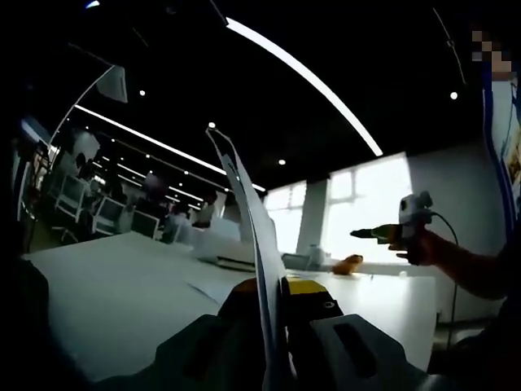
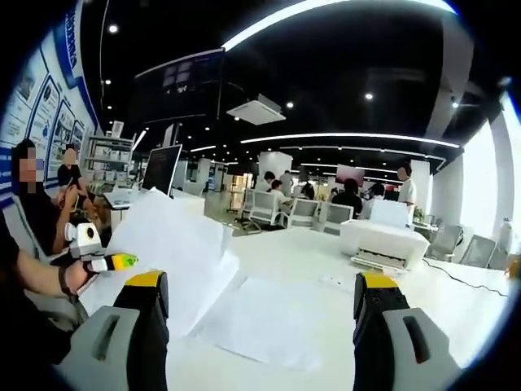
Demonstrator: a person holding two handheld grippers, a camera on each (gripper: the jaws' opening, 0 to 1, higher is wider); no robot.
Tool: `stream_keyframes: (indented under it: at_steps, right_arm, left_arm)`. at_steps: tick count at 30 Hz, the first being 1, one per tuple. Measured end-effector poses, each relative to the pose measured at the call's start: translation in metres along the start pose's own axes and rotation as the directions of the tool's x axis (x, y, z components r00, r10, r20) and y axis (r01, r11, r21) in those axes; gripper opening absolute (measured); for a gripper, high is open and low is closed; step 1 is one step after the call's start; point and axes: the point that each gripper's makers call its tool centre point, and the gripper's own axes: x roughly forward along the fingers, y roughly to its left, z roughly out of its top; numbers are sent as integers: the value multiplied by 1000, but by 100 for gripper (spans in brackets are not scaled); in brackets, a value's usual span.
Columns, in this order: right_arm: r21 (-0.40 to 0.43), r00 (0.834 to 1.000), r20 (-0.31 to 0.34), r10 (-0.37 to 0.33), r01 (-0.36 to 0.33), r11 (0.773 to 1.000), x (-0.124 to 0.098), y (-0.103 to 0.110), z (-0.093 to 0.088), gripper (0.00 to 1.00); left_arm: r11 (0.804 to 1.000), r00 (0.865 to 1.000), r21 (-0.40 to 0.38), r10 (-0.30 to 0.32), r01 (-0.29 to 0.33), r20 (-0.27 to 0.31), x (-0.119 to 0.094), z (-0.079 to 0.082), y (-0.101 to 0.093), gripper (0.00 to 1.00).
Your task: Organize the stack of printing papers by aligning and flattening the scattered papers on the table
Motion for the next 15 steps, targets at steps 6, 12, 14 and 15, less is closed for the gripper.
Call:
stream_keyframes:
  at_steps: [6,12,14,15]
  right_arm:
    - [0,1000,-19,6,-6,1000,4,0,-6,90]
    - [7,1000,-9,8,-8,1000,7,1,-3,90]
    - [6,1000,-8,8,-8,1000,7,2,-3,90]
    - [7,1000,-4,9,-9,1000,6,4,-2,90]
  left_arm:
    - [1000,1000,-4,-1,1,11,-1,2,1,7]
    - [1000,1000,0,-8,8,-5,0,0,0,7]
    - [1000,1000,-1,-5,5,-2,0,0,0,7]
    - [1000,1000,-1,-5,5,-1,0,0,0,7]
